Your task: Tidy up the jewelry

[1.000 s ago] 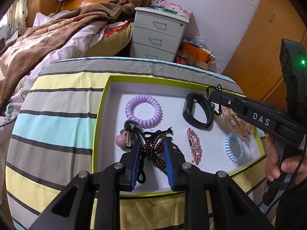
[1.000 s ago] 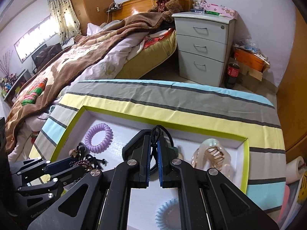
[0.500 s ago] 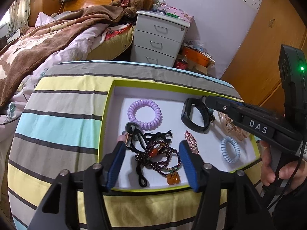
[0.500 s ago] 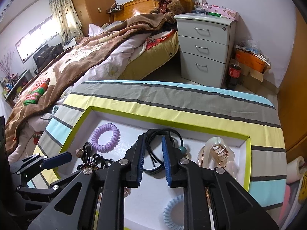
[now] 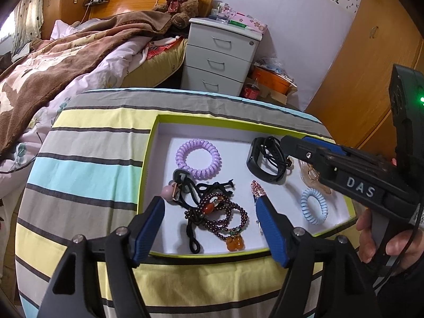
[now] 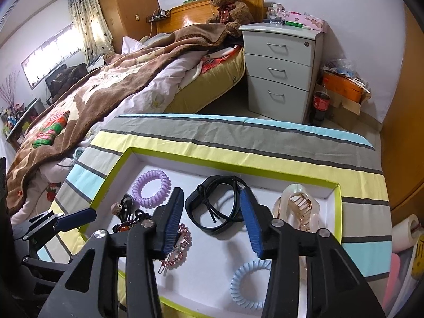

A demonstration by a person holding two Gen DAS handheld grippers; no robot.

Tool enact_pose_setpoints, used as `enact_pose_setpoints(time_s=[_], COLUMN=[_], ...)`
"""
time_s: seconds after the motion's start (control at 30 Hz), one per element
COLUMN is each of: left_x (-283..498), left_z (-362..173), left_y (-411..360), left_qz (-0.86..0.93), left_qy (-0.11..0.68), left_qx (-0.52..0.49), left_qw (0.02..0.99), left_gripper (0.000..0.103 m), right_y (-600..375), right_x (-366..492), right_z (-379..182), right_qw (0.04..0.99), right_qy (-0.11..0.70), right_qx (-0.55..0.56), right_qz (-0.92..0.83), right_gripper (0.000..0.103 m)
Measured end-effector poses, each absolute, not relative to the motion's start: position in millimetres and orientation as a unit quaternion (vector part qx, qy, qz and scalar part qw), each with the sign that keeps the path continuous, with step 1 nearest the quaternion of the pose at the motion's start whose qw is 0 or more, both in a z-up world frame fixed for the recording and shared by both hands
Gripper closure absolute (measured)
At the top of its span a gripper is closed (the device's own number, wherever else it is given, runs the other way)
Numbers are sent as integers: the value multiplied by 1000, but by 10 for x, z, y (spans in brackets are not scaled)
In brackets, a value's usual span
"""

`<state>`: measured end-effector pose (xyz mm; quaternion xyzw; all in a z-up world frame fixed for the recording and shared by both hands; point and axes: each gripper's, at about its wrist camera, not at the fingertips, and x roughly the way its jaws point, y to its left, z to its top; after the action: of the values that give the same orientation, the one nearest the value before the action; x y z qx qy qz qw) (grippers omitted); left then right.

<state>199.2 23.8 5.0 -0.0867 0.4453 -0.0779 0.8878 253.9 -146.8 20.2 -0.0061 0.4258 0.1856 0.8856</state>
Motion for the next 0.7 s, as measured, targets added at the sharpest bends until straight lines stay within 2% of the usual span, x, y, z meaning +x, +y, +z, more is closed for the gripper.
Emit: enact_pose_setpoints(time_s=[0.7], left_x=[1939], left_z=[109], left_y=[127], left_qz=[-24], left_qy=[437], left_qx=[-42], left_qw=[898], left_gripper=[28], right_y=[-1711], right_x=[2240], right_z=[273], right_qw=[906], right_qy=[405], right_qx=[12], right_qz=[121], right_gripper=[57])
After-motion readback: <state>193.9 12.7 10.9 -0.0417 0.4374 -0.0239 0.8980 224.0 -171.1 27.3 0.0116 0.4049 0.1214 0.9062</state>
